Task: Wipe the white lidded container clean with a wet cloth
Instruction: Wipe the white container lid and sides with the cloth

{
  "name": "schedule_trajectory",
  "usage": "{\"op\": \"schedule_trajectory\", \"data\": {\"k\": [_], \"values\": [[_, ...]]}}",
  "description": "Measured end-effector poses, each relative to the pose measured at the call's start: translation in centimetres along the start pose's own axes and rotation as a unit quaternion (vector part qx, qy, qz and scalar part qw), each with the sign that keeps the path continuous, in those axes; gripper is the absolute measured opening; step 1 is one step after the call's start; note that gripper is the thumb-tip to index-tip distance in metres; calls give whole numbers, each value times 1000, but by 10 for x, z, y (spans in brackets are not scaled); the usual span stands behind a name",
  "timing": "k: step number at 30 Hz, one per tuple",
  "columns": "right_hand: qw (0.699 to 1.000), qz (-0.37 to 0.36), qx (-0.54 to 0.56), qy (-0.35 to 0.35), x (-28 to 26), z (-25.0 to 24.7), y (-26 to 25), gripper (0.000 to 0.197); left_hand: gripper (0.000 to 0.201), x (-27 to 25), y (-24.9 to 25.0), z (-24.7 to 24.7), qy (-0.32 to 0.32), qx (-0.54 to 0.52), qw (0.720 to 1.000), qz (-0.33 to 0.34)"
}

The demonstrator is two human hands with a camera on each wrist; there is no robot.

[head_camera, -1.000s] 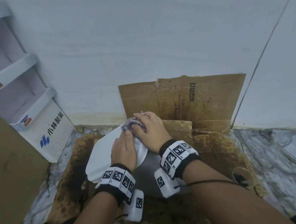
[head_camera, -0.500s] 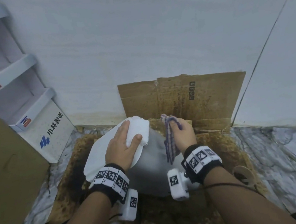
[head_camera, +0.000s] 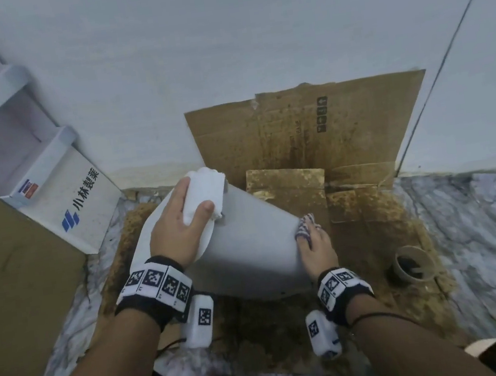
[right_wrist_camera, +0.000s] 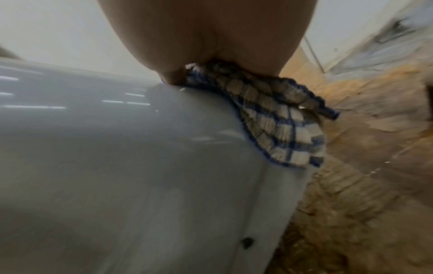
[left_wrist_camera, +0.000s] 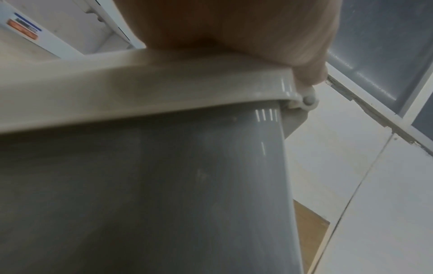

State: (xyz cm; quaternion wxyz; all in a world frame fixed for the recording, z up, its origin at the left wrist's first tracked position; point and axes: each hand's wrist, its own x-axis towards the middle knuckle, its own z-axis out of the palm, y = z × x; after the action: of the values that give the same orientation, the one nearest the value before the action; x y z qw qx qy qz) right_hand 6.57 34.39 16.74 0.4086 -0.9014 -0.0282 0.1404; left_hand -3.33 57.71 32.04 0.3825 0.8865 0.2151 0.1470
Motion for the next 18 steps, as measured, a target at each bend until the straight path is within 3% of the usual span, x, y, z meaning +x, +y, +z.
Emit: {"op": "schedule_trajectory", "data": {"k": [5, 8, 11, 15, 16, 18], "values": [[999, 43, 11, 21, 24, -11, 36, 36, 81, 8, -4, -1, 9, -44, 999, -6], [999, 15, -27, 12, 6, -20, 45, 33, 84, 10, -5, -1, 12, -34, 999, -5], [995, 4, -79, -58, -15, -34, 52, 45, 86, 7, 1, -3, 12, -24, 1000, -8], [978, 86, -72, -177, -34, -72, 43, 27, 75, 0, 17, 2, 3, 8, 1000, -22], [977, 95, -60, -179, -38, -81, 39, 27, 76, -1, 19, 6, -2, 10, 1000, -21], [988, 102, 25, -114, -42, -99, 31, 25, 78, -3, 26, 18, -14, 12, 1000, -11]]}}
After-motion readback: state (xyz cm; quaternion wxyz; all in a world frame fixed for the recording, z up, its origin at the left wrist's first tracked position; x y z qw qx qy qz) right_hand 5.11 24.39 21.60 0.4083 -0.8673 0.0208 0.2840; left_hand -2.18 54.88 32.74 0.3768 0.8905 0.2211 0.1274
